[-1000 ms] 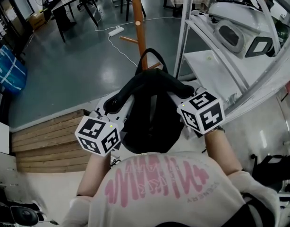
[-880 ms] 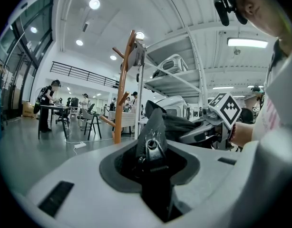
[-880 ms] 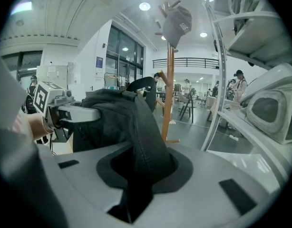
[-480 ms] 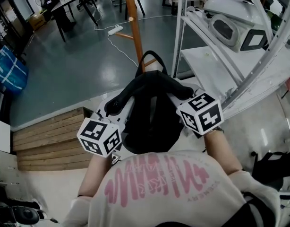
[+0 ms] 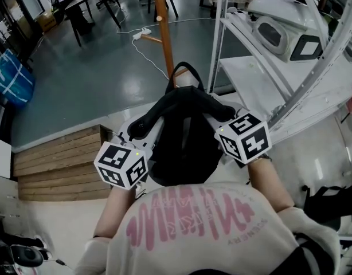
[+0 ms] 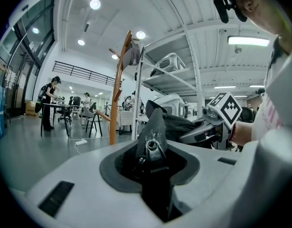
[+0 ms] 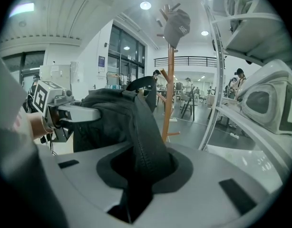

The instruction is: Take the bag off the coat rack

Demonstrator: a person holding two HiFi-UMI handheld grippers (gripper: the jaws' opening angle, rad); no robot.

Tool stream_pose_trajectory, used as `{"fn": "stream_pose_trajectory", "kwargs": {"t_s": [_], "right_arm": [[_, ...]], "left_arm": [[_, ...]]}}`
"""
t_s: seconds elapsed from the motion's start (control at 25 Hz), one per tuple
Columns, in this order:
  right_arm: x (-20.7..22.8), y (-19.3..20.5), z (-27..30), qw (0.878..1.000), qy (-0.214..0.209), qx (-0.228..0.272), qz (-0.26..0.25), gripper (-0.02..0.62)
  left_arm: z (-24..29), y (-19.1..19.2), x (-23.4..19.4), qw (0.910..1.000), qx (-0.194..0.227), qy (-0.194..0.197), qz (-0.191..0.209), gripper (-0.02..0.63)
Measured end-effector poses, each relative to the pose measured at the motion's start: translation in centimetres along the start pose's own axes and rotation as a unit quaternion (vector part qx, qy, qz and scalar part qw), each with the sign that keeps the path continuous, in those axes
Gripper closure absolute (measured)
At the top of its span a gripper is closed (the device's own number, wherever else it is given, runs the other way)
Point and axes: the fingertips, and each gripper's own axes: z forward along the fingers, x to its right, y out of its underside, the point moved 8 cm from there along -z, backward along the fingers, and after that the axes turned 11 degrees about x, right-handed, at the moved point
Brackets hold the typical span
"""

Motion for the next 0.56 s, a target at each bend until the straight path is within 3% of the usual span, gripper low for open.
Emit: {"fn": "stream_pose_trajectory", "kwargs": {"t_s": [0.56], "right_arm": [[-0.7, 0.6, -1.0, 1.0, -0.006, -0.012, -0.006, 0.518]], "left_arm": [[-1.0, 0.5, 1.2, 0.9999, -0.003, -0.008, -0.006, 0.506]]}}
